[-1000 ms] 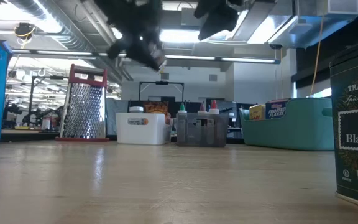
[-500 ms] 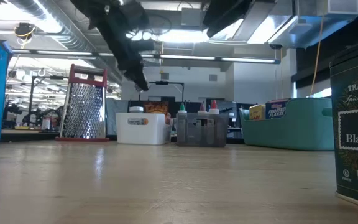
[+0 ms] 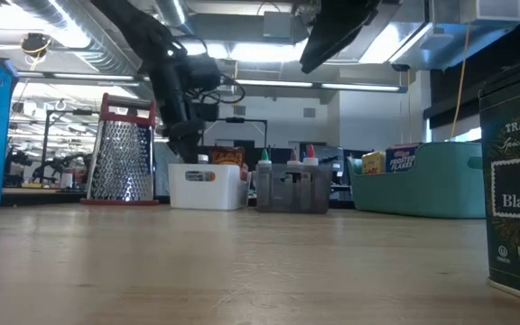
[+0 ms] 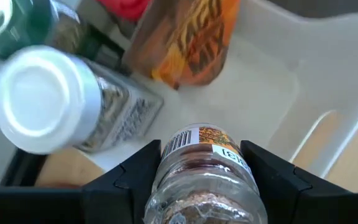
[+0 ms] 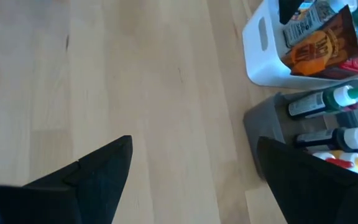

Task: Pick & Place Kitchen Items
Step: Put the top brown seasoning bottle into the white bin, then put the black seasoning can into the white bin

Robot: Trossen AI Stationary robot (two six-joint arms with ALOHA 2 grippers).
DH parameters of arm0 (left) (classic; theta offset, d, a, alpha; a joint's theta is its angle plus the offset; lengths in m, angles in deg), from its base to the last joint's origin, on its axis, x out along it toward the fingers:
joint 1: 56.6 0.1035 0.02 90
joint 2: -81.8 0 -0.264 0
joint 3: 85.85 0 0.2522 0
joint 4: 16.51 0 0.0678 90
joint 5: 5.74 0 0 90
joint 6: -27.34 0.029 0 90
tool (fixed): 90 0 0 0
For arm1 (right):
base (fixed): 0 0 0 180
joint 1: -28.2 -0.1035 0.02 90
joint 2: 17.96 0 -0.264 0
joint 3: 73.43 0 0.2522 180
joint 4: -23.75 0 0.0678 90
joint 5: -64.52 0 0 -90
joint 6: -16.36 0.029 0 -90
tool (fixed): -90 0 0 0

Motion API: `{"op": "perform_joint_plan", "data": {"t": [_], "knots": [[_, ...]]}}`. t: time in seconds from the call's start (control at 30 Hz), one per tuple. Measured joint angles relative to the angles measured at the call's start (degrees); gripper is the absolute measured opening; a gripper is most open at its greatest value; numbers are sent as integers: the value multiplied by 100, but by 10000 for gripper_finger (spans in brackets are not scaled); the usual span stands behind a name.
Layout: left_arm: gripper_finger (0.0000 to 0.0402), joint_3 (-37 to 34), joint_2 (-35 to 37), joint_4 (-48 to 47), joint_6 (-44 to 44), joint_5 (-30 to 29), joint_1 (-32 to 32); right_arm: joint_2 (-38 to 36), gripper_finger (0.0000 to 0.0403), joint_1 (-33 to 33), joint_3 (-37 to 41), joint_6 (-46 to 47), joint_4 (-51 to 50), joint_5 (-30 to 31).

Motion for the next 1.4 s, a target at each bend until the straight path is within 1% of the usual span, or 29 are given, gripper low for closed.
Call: {"op": "perform_joint_plan", "data": {"t": [0.5,0.8,0.9,1.07,1.2,1.4], "knots": [[193,0,-131,223,-29,14,49,0,346,9,2,-104,40,44],[193,3,-527,324,-39,75,49,0,346,10,2,-143,97,32],[207,17,-634,363,-21,294,54,2,346,9,2,-143,96,24],[233,17,-690,466,-18,274,49,2,346,9,79,-149,160,24],[237,15,-692,532,-23,278,49,7,346,20,211,-192,184,22],[232,-5,-592,519,47,181,29,7,346,39,282,-350,325,96]]}}
